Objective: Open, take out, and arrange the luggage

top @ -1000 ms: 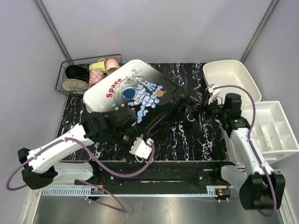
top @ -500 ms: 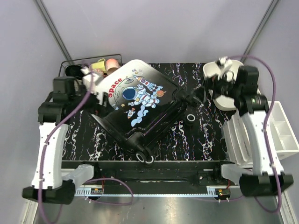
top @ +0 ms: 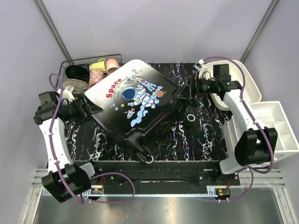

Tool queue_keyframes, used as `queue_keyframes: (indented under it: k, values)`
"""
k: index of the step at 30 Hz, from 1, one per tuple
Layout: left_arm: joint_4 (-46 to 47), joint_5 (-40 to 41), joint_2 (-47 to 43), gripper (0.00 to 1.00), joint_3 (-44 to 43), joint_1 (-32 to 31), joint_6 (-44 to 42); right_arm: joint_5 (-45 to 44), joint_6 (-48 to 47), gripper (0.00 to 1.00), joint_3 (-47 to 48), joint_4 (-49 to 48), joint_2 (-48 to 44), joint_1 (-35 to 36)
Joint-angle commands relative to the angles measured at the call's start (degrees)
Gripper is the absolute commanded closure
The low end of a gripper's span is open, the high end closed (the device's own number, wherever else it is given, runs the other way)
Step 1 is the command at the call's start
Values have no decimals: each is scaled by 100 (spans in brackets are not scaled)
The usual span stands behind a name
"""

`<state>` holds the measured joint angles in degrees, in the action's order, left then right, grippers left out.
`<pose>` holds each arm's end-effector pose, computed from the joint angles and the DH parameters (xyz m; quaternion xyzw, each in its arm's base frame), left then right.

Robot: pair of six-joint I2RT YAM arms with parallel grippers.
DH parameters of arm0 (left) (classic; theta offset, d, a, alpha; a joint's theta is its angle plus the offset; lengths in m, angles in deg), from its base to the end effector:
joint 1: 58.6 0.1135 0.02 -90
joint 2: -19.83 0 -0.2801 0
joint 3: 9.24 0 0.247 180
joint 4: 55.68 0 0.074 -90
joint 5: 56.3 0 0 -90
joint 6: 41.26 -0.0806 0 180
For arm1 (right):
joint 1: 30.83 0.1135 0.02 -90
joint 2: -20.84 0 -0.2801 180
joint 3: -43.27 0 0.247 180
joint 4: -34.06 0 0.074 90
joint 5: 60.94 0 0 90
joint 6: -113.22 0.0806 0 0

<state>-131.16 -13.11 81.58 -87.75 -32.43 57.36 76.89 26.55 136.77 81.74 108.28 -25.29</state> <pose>0.1973 0.0315 0.3211 -0.1620 0.8753 -0.3403 0.3029 0.3415 0.0931 0.3343 -0.1822 0.8305 0.3976 0.3449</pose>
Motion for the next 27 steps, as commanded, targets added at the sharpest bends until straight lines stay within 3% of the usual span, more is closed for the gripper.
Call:
queue_keyframes:
  k: [1, 6, 9, 12, 16, 21, 27]
  values:
    - [816, -838, 239, 1, 151, 11, 403, 859, 62, 9, -709, -14, -622, 447]
    - [1019, -1146, 530, 6, 55, -261, 281, 1219, 308, 28, -1720, 83, -1517, 579]
    - [1150, -840, 618, 6, -112, -690, 192, 1246, 510, 34, -2204, 179, -2273, 659]
    - [1493, -541, 776, 6, -314, -1078, 315, 1176, 572, 35, -2485, 451, -2854, 790]
    - [1757, 4, 1372, 9, -813, -1150, 281, 1131, 318, 34, -2513, 618, -3162, 1054]
    - [1362, 286, 2094, 9, -1614, -1141, -132, 657, -86, 25, -2170, 777, -3444, 731]
    - [1072, -38, 2060, 7, -2107, -1141, -800, -89, -2186, 23, -1678, 1303, -3339, 71]
